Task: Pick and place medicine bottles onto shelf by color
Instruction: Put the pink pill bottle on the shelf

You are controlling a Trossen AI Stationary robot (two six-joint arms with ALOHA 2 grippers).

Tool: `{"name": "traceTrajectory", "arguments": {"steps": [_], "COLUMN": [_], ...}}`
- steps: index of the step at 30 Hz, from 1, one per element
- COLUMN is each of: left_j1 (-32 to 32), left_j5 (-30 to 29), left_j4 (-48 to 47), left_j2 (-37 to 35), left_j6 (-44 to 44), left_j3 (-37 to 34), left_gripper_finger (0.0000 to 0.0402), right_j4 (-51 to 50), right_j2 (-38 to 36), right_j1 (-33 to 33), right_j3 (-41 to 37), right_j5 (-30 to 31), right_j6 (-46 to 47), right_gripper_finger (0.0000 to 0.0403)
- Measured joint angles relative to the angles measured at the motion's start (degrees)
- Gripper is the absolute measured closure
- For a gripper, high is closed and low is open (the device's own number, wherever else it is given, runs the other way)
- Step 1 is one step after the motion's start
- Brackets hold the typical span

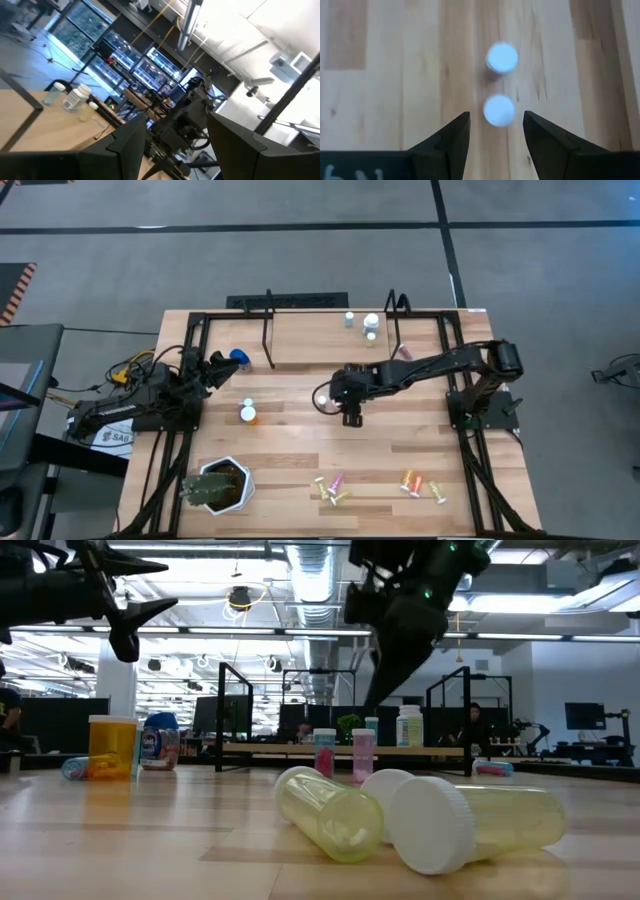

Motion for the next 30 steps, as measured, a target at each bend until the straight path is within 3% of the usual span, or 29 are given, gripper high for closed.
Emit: {"name": "traceTrajectory", "arguments": {"steps": [18,30], "left_j1": [0.0,0.0], "left_j5": [-0.65,-0.69], "left_j4": [-0.11,-1.15], "left_j2": [0.0,0.04], "left_j6": [-0.24,-0.55], "left_j3": [0.0,0.0], "left_gripper_finger": [0.0203,0.0203], "right_j4": [8.7,8.2], "right_j2": [2.11,4.1], "right_j1": [-1.06,-1.13], "right_j3": [-2.64,-2.71], "right_j5": [-0.03,-0.08], "right_j6": [0.03,0.16], "right_gripper_finger": [0.0198,0.0199]}}
